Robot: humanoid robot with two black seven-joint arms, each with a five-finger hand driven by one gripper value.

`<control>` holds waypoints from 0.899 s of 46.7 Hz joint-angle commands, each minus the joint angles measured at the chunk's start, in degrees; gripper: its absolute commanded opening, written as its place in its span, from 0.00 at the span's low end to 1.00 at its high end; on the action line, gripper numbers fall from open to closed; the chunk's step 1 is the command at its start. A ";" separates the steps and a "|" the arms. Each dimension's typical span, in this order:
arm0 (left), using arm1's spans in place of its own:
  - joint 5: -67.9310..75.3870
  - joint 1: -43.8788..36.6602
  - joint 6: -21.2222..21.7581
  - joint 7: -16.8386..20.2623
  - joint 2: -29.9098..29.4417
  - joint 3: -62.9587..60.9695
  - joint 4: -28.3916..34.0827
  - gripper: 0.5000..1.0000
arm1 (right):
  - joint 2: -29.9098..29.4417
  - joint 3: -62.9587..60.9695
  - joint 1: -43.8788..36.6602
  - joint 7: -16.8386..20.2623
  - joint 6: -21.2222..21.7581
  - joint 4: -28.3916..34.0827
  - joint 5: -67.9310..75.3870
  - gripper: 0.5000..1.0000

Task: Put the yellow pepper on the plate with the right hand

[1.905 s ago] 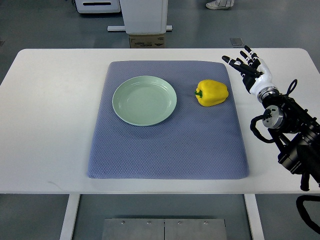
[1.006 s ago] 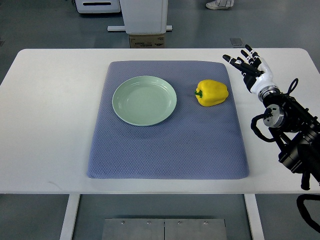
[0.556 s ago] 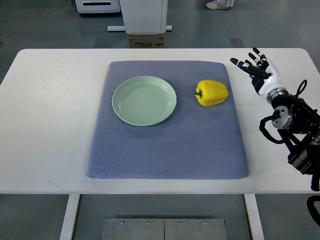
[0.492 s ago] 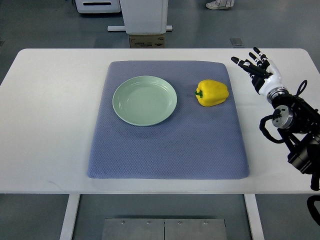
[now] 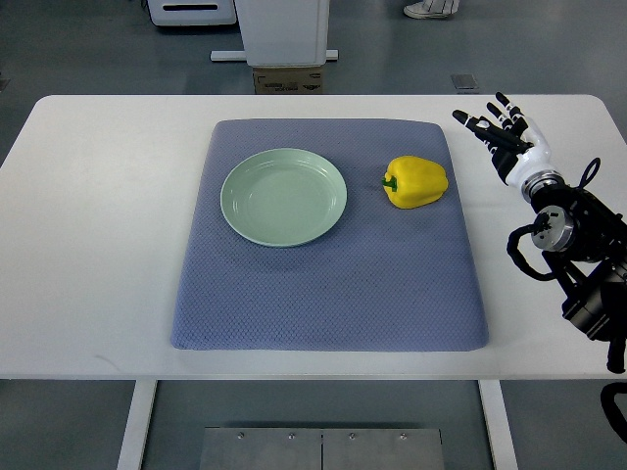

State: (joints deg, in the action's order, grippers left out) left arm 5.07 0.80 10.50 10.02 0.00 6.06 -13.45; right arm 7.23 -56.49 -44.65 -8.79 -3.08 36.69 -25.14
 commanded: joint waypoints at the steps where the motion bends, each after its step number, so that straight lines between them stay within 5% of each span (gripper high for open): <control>1: 0.03 -0.01 -0.04 0.00 0.00 0.00 0.09 1.00 | -0.02 0.15 0.09 0.00 0.00 0.05 0.00 1.00; 42: -0.06 -0.01 -0.04 0.00 0.00 0.00 0.00 1.00 | 1.65 2.79 0.09 -0.18 3.08 0.22 -0.09 1.00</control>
State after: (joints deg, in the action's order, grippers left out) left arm 5.08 0.79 10.51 10.02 0.00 6.06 -13.42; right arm 8.84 -53.70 -44.59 -8.88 -0.11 36.91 -25.23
